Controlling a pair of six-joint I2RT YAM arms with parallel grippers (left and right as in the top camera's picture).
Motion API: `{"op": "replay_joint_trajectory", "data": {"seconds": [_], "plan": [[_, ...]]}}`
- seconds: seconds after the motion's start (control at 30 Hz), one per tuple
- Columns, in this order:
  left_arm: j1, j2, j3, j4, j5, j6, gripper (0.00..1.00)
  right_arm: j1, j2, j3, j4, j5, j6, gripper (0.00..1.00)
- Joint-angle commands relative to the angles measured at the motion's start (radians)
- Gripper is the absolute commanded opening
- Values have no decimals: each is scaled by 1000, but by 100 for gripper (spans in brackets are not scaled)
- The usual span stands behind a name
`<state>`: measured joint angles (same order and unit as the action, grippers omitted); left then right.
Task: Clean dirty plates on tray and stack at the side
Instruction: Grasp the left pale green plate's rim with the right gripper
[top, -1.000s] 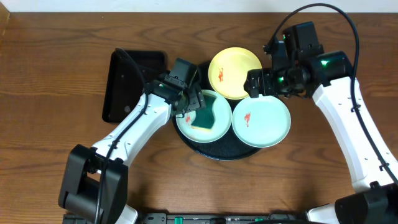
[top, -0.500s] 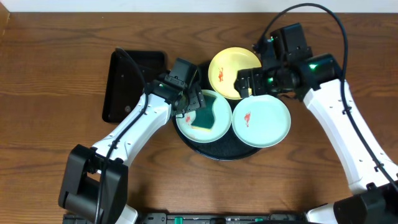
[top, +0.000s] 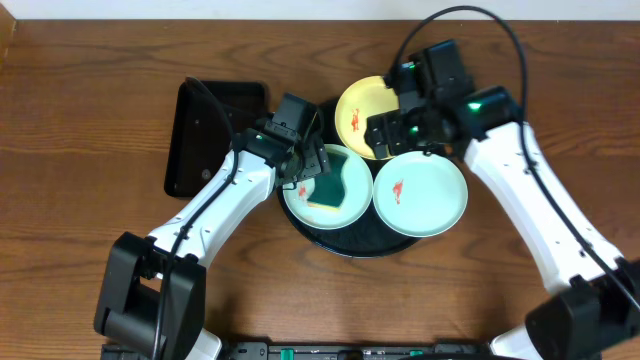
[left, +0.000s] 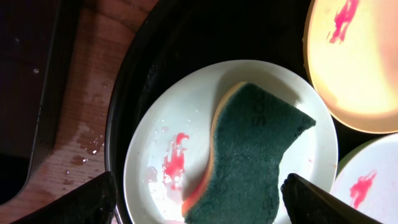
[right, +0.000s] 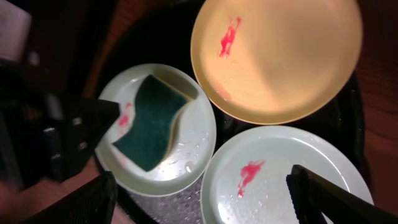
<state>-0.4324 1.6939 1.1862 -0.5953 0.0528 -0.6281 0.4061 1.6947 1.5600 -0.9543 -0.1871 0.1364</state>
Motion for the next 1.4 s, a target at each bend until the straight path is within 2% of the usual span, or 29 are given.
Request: {"op": "replay_joint_trajectory", "data": {"seconds": [0.0, 0.07, 0.2, 0.43, 0.53, 0.73, 1.07, 1.37], "plan": [[3, -2, 7, -3, -9, 2, 86, 27, 53, -7, 20, 76, -19, 86], [3, -2, 7, -3, -9, 2, 86, 29, 77, -7, 32, 79, -2, 84], [3, -2, 7, -3, -9, 2, 86, 29, 129, -7, 51, 86, 5, 74], [3, -2, 7, -3, -9, 2, 86, 28, 225, -7, 84, 85, 6, 49], [3, -2, 7, -3, -9, 2, 86, 30, 251, -7, 75, 82, 34, 42], [3, -2, 7, -3, -9, 2, 86, 34, 302, -7, 25, 77, 113, 42], [3, -2, 7, -3, -9, 2, 86, 83, 363, -7, 31, 50, 143, 43], [3, -2, 7, -3, -9, 2, 86, 99, 408, -8, 27, 86, 190, 38]]}}
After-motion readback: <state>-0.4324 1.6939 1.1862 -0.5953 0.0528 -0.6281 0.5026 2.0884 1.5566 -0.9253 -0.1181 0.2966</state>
